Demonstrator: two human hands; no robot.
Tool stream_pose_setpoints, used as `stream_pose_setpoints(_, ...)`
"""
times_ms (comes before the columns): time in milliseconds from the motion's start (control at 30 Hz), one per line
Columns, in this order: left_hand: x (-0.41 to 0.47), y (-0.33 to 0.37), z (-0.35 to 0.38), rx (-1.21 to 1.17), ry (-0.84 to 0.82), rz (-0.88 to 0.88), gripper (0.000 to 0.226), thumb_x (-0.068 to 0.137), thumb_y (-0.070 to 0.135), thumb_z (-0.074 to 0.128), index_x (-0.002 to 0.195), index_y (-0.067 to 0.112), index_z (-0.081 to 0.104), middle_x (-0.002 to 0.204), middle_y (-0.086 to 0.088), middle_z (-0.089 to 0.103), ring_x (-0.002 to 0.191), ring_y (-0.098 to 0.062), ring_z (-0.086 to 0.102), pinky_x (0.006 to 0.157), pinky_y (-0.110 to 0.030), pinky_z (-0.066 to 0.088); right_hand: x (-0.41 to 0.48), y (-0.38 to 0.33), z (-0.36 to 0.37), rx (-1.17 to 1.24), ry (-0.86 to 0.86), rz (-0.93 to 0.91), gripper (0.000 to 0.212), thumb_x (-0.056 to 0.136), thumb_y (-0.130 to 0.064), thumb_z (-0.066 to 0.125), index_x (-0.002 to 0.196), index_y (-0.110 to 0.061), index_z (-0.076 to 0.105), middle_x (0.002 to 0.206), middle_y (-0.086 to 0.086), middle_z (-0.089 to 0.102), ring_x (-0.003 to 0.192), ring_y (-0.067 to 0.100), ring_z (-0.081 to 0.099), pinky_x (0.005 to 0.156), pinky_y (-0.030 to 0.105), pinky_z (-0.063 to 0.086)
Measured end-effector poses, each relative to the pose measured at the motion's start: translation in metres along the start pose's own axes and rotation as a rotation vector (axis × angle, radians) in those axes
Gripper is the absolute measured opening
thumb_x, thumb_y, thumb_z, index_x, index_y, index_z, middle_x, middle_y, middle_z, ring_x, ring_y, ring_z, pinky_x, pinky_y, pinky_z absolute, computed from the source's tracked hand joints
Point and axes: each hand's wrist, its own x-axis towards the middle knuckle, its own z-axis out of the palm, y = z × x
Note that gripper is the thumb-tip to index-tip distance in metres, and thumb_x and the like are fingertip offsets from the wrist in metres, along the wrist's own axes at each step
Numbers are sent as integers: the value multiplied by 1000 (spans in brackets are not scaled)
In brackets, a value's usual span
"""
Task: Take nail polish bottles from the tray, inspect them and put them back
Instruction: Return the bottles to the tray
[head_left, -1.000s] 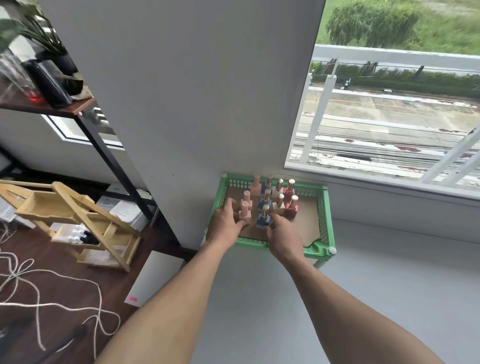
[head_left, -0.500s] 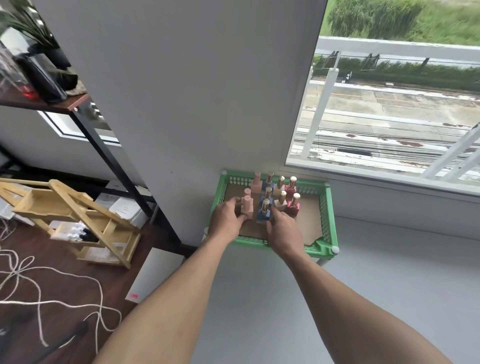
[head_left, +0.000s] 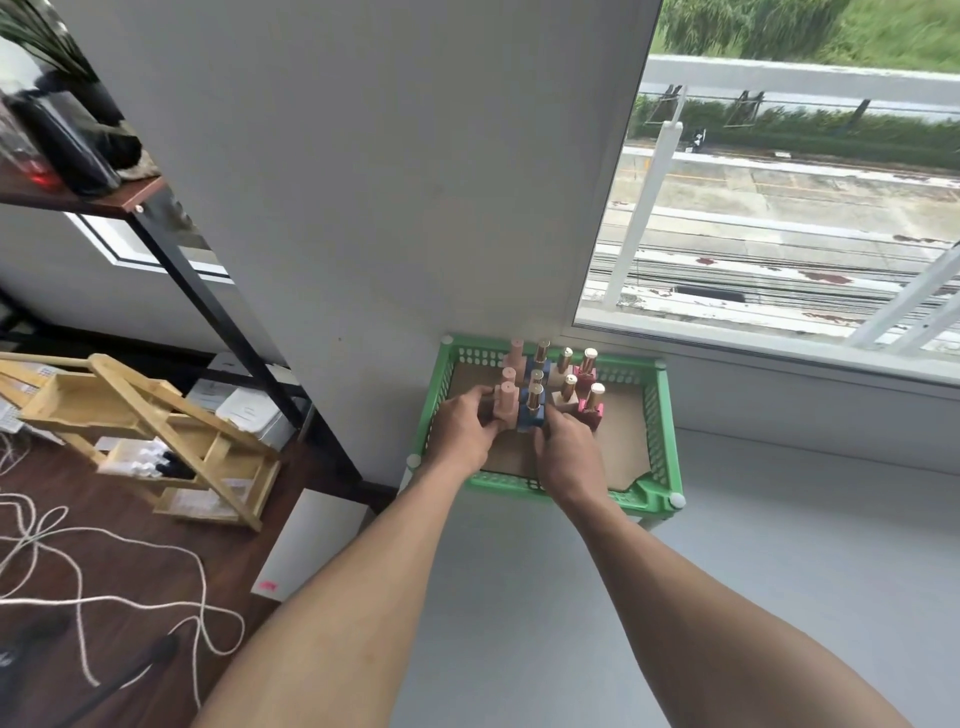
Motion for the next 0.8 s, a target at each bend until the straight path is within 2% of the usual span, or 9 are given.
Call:
stream_pose_setpoints(167, 5, 2, 2, -43, 12, -1, 30, 83, 16, 73, 112, 19, 67, 103, -2, 74, 89, -17, 67, 74, -19, 45, 6, -1, 2, 8, 23, 24, 19, 94, -15, 47, 105, -9, 62, 107, 12, 67, 99, 34, 61, 78, 39, 50)
stream_pose_setpoints(367, 12, 3, 4, -41, 30, 20, 31, 82, 15, 73, 112, 19, 68, 101, -3, 75, 90, -18, 68, 69, -16, 40, 14, -1, 3, 0, 28, 36, 20, 93, -13, 48, 105, -5, 61, 109, 16, 66, 102, 35, 60, 81, 40, 47)
stream_pose_setpoints(633, 20, 1, 8, -41, 21, 15, 33, 82, 14, 74, 114, 16, 67, 105, -4, 74, 94, -20, 68, 77, -20, 46, 20, 0, 3, -8, 41, 43, 21, 94, -12, 47, 107, -6, 62, 111, 16, 66, 103, 35, 59, 81, 39, 46)
stream_pose_setpoints(800, 24, -1, 11, -31, 32, 18, 30, 81, 14, 74, 110, 15, 68, 101, -5, 74, 91, -21, 68, 75, -21, 45, 25, -1, 2, 5, 45, 48, 22, 94, -11, 46, 106, -6, 63, 112, 16, 66, 103, 35, 60, 84, 39, 47)
